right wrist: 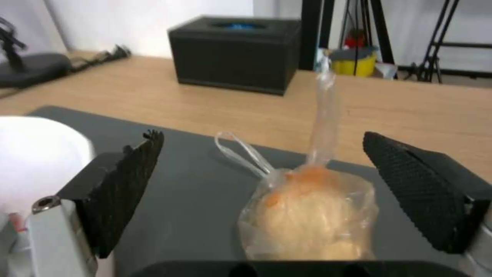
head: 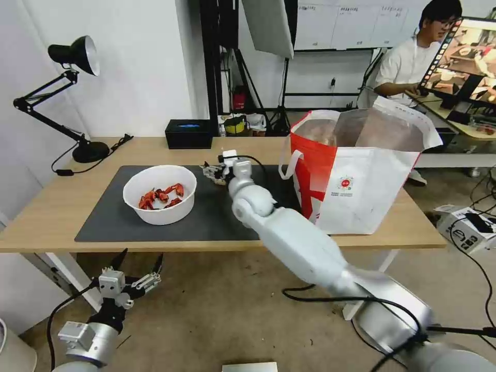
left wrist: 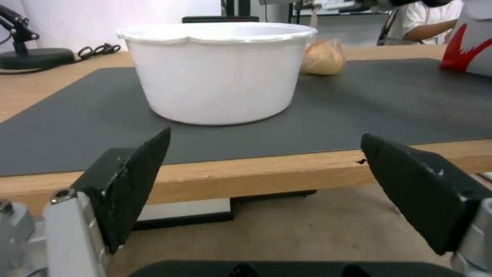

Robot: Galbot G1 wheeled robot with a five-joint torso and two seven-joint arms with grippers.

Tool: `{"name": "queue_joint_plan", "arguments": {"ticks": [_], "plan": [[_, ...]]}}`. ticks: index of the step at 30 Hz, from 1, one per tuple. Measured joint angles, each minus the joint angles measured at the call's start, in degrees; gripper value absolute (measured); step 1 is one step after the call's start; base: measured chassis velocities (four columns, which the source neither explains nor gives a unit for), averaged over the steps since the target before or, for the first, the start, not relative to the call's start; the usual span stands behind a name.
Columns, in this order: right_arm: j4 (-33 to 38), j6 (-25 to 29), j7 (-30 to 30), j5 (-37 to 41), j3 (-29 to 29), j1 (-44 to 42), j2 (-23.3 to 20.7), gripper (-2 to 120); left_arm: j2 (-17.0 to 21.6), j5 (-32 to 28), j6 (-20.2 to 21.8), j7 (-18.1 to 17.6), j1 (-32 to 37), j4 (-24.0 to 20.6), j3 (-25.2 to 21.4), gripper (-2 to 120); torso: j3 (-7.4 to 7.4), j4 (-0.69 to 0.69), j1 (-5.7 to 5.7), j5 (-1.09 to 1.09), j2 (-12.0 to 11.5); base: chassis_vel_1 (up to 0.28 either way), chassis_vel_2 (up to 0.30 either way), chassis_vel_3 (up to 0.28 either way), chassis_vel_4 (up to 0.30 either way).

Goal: Pick up the trash from the table and place it into the takeout bag.

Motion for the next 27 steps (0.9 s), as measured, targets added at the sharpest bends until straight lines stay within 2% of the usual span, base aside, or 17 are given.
{"name": "queue_joint_plan", "arguments": {"ticks": [9,15,19,27], "plan": [[-6.5,0.0,-2.7,-2.5,1.4,1.6,1.5,100,1.0,-0.7,-0.2,0.1,-0.6,0.4,-0.1,100,0.00,-0.01,0.00,0.01,0.0,0.000,0.000,0.000,0.000],[-10.8,0.2,-8.3,-2.7,2.9,2.4,1.2,100,1.1,-0.9,-0.3,0.2,-0.9,0.5,0.0,100,-0.01,-0.01,0.00,0.02,0.0,0.000,0.000,0.000,0.000],[-12.5,0.3,-11.5,-3.0,3.0,2.6,1.2,100,0.9,-0.9,-0.4,0.2,-1.0,0.7,0.4,100,-0.01,-0.02,0.00,0.02,0.0,0.000,0.000,0.000,0.000],[-14.7,0.3,-14.1,-3.7,3.0,3.2,1.1,100,0.7,-0.8,-0.6,0.2,-1.0,0.8,0.4,100,-0.01,-0.01,0.00,0.02,0.0,0.000,0.000,0.000,0.000]]}}
